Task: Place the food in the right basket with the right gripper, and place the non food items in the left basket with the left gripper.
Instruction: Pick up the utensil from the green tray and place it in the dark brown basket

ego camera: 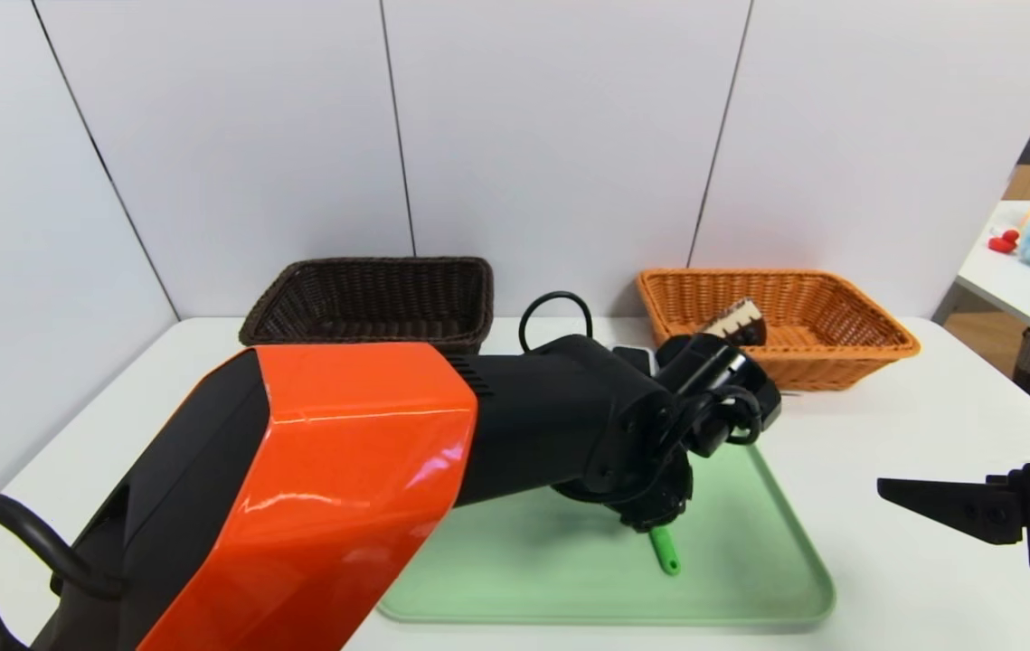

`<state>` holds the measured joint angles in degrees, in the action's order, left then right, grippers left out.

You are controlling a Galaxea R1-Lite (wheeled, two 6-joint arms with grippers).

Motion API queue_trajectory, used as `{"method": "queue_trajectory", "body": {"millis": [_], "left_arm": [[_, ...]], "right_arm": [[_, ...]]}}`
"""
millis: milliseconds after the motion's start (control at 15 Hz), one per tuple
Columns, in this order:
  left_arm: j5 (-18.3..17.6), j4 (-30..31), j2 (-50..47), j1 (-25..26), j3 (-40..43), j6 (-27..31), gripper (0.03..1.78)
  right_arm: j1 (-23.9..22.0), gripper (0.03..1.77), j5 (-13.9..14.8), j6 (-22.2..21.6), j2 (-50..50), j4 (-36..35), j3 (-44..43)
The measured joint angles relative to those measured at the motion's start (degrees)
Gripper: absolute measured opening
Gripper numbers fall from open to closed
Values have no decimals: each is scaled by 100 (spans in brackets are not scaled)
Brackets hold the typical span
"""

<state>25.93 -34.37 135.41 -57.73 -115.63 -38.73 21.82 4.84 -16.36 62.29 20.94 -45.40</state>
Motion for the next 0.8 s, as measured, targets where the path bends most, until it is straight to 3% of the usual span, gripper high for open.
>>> {"method": "queue_trajectory", "body": {"millis": [267,800], "left_arm": [[-110,234,-68,0,-5,-206,169],[-278,-289,-101,-9,-2,-388,169]], "right_arm": [[4,170,-2,7,-23,13,30],[13,170,-2,13,-28,6,61]]}}
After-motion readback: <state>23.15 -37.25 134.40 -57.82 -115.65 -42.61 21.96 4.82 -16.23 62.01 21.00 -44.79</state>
